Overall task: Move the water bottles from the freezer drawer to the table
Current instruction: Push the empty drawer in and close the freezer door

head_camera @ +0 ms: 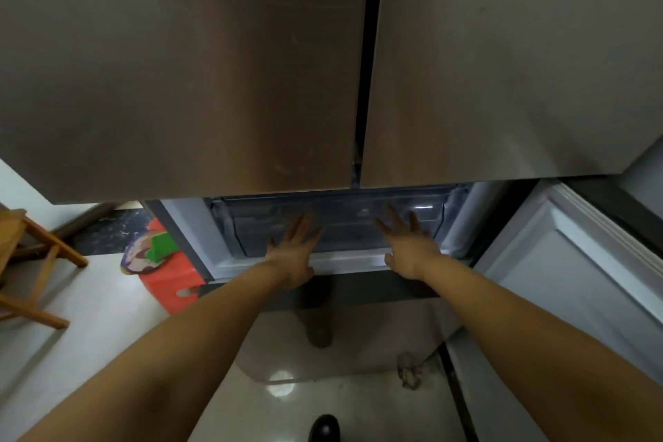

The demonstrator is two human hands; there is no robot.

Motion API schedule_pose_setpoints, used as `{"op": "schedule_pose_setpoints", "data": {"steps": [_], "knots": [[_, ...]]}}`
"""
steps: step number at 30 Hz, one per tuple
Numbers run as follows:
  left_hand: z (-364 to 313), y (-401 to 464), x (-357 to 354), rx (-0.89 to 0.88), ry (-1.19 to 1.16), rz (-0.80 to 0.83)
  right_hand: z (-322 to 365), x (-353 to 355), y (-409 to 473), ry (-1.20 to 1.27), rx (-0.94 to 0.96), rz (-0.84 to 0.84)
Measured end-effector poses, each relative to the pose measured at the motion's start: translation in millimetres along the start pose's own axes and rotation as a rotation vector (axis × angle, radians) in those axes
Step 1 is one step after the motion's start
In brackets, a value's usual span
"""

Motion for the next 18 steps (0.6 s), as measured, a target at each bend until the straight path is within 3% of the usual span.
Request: {"op": "schedule_pose_setpoints", "data": {"steps": [4,11,13,18], "knots": [[2,4,2,-0.014,-0.030,0.026,-5,6,7,0.003,0.002,0.070],[-33,-4,-4,0.010,-0.116,-0.135,1,3,-24,0.134,-0.046,-0.050],[-57,-11,-1,-0.028,-0.180,-0.203,2,6,-48,0.241,-0.059,-0.162],[-156,-30,15,-0.330,-0.391,-0.463,-21,41,-152,0.452,-0.146,-0.696]]}}
Point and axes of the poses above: each hand's wrist, its own y-axis towards the middle knuckle, its own x-axis out of the back of the hand, z = x × y, the point moved 1 cm from there along y, towards the middle knuckle, and after that the axes turned 6 degrees about -z, right-handed, at the moved point
